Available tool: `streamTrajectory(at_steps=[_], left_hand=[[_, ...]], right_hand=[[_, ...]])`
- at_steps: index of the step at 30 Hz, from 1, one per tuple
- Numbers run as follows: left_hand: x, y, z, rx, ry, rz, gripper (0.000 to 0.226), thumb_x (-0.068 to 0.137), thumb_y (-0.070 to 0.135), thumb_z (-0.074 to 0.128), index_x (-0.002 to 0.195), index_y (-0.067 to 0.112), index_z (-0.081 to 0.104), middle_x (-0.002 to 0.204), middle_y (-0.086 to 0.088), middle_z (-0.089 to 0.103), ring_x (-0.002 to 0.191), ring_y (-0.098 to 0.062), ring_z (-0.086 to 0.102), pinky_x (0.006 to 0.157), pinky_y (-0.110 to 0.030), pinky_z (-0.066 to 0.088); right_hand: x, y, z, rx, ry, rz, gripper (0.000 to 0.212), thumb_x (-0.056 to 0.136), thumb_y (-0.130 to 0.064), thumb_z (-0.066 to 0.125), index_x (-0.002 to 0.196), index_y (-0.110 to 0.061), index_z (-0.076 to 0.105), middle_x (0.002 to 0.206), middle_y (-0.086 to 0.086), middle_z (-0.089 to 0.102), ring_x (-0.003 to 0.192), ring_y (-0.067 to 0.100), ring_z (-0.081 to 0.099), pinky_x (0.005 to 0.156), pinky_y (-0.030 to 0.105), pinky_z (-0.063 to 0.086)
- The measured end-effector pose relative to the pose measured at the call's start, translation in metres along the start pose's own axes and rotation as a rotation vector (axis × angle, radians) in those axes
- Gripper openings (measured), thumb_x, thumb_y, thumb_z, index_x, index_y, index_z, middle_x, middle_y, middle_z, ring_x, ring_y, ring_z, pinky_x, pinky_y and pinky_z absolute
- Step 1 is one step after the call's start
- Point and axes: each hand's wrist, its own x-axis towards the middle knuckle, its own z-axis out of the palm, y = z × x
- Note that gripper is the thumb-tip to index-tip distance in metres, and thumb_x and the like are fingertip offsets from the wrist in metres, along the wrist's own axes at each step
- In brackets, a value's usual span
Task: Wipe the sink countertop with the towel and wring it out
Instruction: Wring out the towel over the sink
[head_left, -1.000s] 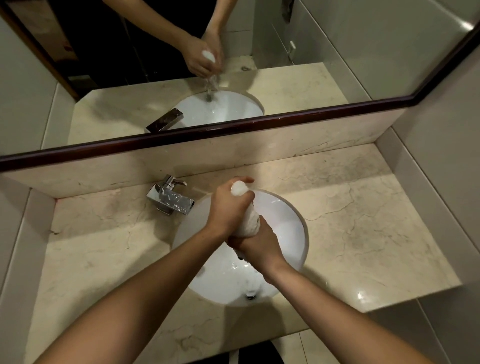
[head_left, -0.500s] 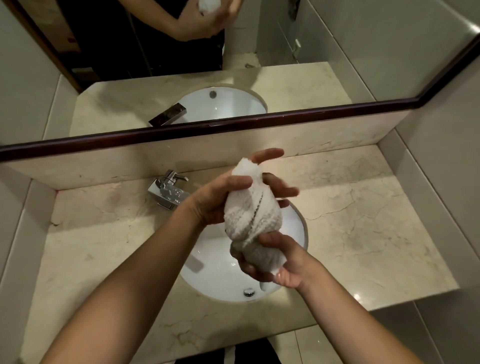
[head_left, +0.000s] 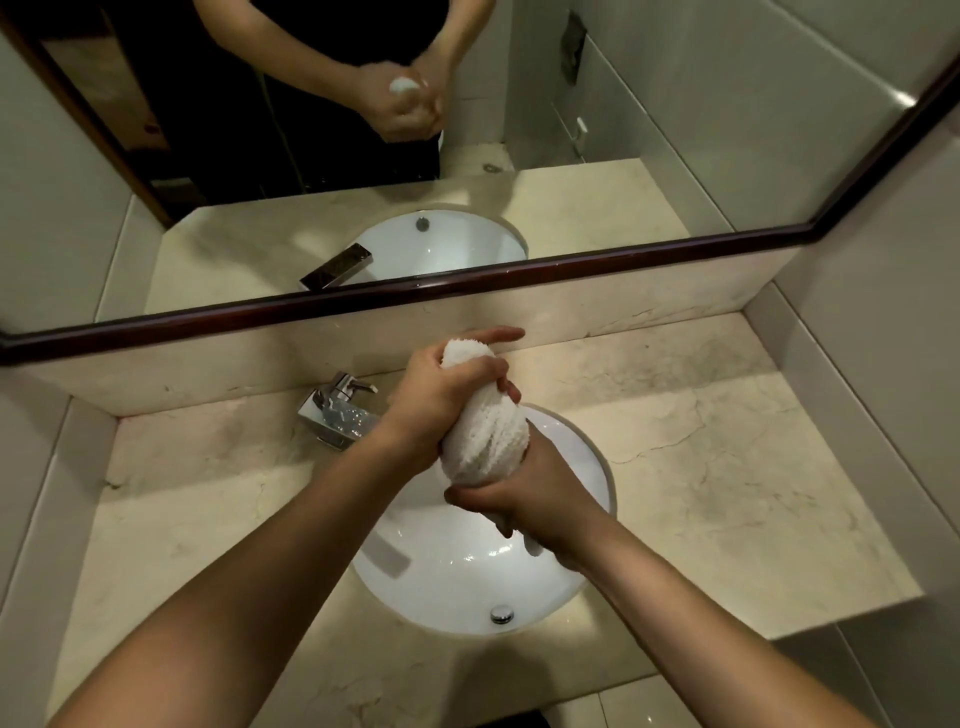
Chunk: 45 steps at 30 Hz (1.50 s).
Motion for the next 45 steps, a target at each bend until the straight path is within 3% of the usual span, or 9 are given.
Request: streamTrajectory(at_steps=[5, 11, 15, 19, 24, 30, 36, 40, 45], left_hand=[[-0.004, -0.011, 0.011, 0.177, 0.201, 0.084, 0.036, 0.095, -0.004, 0.058, 0.111, 0.023, 0.076, 0.065, -0.003, 0.071, 0.063, -0.025, 0.066, 0.068, -0.036, 0.060], [-0.010, -0.035, 0.011, 0.294, 0.400, 0.030, 0.034, 0.081, 0.009, 0.062, 0.087, 0.038, 0.079, 0.075, -0.001, 0.078, 0.063, -0.025, 0.072, 0.076, -0.050, 0.064], [-0.012, -0.025, 0.011, 0.243, 0.401, -0.016, 0.027, 0.090, -0.001, 0.063, 0.092, 0.023, 0.076, 0.067, 0.000, 0.072, 0.064, -0.026, 0.071, 0.074, -0.048, 0.064], [-0.020, -0.002, 0.012, 0.151, 0.242, -0.104, 0.014, 0.095, 0.010, 0.069, 0.108, 0.011, 0.072, 0.079, -0.009, 0.071, 0.076, -0.027, 0.073, 0.072, -0.039, 0.061], [-0.035, 0.020, -0.008, -0.029, -0.094, -0.175, 0.049, 0.093, 0.031, 0.071, 0.137, 0.016, 0.059, 0.120, -0.016, 0.072, 0.111, -0.033, 0.071, 0.095, -0.046, 0.060], [-0.029, 0.043, -0.013, -0.294, -0.492, -0.084, 0.096, 0.075, 0.047, 0.087, 0.157, 0.036, 0.037, 0.159, -0.006, 0.048, 0.146, -0.035, 0.046, 0.116, -0.064, 0.037], [-0.038, 0.067, 0.015, -0.336, -0.222, -0.022, 0.038, 0.081, 0.007, 0.068, 0.118, 0.009, 0.058, 0.078, -0.012, 0.064, 0.073, -0.026, 0.066, 0.081, -0.045, 0.054], [-0.039, 0.064, 0.020, -0.248, -0.070, -0.015, 0.013, 0.088, 0.000, 0.064, 0.090, 0.013, 0.064, 0.074, -0.014, 0.061, 0.067, -0.027, 0.064, 0.071, -0.037, 0.053], [-0.050, 0.050, 0.025, -0.043, 0.128, 0.024, 0.019, 0.094, -0.001, 0.060, 0.105, 0.009, 0.071, 0.075, -0.017, 0.065, 0.068, -0.030, 0.066, 0.065, -0.037, 0.057]], right_hand=[[0.009, 0.034, 0.019, -0.123, 0.229, -0.042, 0.061, 0.057, -0.030, 0.088, 0.113, -0.029, 0.062, 0.099, -0.009, 0.074, 0.082, 0.007, 0.070, 0.063, 0.026, 0.057], [0.018, 0.055, 0.034, -0.201, 0.283, 0.050, 0.065, 0.050, -0.043, 0.080, 0.110, -0.031, 0.060, 0.095, -0.010, 0.074, 0.081, 0.012, 0.072, 0.068, 0.035, 0.060], [0.011, 0.048, 0.030, -0.206, 0.240, 0.017, 0.068, 0.053, -0.043, 0.082, 0.114, -0.032, 0.056, 0.099, -0.007, 0.073, 0.084, 0.016, 0.072, 0.071, 0.044, 0.062], [-0.007, 0.028, 0.020, -0.119, 0.201, 0.000, 0.061, 0.063, -0.029, 0.090, 0.113, -0.030, 0.055, 0.091, -0.004, 0.073, 0.071, 0.013, 0.071, 0.051, 0.034, 0.055], [-0.030, -0.007, 0.007, 0.150, -0.069, 0.080, 0.049, 0.068, -0.019, 0.085, 0.110, -0.011, 0.061, 0.077, 0.013, 0.066, 0.063, 0.032, 0.062, 0.050, 0.033, 0.043], [-0.047, -0.042, -0.010, 0.472, -0.471, 0.210, 0.043, 0.072, -0.029, 0.070, 0.107, -0.005, 0.063, 0.086, 0.011, 0.063, 0.062, 0.020, 0.060, 0.048, 0.023, 0.043], [-0.055, -0.061, -0.005, 0.359, -0.366, 0.044, 0.056, 0.072, -0.022, 0.079, 0.121, -0.003, 0.061, 0.100, 0.018, 0.069, 0.082, 0.028, 0.069, 0.055, 0.031, 0.052], [-0.060, -0.061, 0.007, 0.234, -0.148, 0.007, 0.050, 0.072, -0.013, 0.083, 0.117, -0.005, 0.064, 0.091, 0.014, 0.068, 0.077, 0.029, 0.067, 0.053, 0.032, 0.047], [-0.063, -0.052, 0.018, -0.036, 0.043, 0.064, 0.032, 0.074, -0.018, 0.082, 0.103, -0.012, 0.071, 0.076, 0.010, 0.071, 0.054, 0.019, 0.058, 0.045, 0.021, 0.039]])
